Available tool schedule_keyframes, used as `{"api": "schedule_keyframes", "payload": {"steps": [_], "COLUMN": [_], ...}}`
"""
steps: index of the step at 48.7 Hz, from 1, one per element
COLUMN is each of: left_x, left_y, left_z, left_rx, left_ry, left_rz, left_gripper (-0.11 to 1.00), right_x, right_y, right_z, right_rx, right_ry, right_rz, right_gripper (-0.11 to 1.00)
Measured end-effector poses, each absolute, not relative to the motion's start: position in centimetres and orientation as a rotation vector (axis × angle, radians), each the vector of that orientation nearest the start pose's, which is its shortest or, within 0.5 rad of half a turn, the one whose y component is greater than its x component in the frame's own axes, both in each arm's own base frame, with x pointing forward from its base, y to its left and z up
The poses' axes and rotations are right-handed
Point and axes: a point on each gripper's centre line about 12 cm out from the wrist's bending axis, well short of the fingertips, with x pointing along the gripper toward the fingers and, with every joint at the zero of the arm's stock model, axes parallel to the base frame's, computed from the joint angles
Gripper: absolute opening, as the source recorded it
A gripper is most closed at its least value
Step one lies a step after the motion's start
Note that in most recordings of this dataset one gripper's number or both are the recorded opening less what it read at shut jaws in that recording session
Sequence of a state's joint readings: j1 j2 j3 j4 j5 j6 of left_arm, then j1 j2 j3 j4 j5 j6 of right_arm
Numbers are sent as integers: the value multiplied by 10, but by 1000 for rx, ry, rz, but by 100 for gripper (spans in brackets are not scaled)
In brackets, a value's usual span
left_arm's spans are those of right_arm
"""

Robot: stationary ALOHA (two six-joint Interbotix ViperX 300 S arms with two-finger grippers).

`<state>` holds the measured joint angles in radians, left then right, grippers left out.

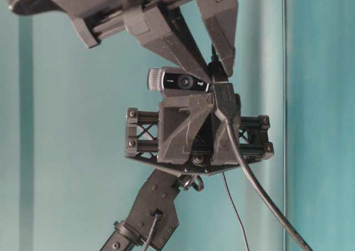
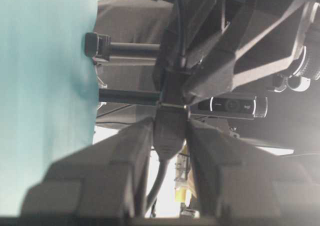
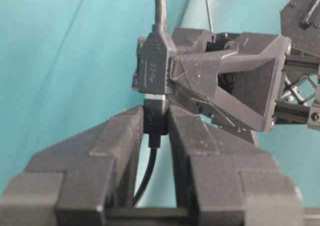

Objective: Insert the USB using both arms.
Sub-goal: 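Lower the left gripper's socket down onto the right gripper's plug, then open the right gripper, release the plug, and withdraw it right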

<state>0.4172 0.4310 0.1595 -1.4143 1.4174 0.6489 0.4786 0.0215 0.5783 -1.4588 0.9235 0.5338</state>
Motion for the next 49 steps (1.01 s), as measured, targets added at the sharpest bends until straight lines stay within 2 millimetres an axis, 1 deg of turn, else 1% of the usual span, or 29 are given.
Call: {"api": "schedule_keyframes", "payload": {"steps": [8,21,28,30,35,38,40,44,49], "left_x": [444,448,449,449,450,450,450,450,449], "left_y": [68,66,64,64,61,58,57,57,57], "left_z": [183,185,186,186,186,185,185,183,179], "left_rx": [-1203,-1189,-1186,-1184,-1180,-1179,-1177,-1179,-1182], "left_ry": [960,955,956,956,958,962,962,963,964], "left_rz": [-734,-732,-734,-736,-738,-739,-737,-724,-690], "left_gripper": [23,23,23,23,23,23,23,23,23], "right_x": [368,364,363,362,361,361,360,359,358], "right_y": [86,84,83,83,81,80,79,78,82], "right_z": [206,205,204,204,203,205,204,206,209], "right_rx": [-1304,-1337,-1331,-1320,-1293,-1278,-1274,-1251,-1185], "right_ry": [749,789,794,800,810,809,814,817,819], "right_rz": [-156,-234,-244,-248,-269,-285,-296,-323,-346], "right_gripper": [19,19,20,26,56,70,70,67,67]}}
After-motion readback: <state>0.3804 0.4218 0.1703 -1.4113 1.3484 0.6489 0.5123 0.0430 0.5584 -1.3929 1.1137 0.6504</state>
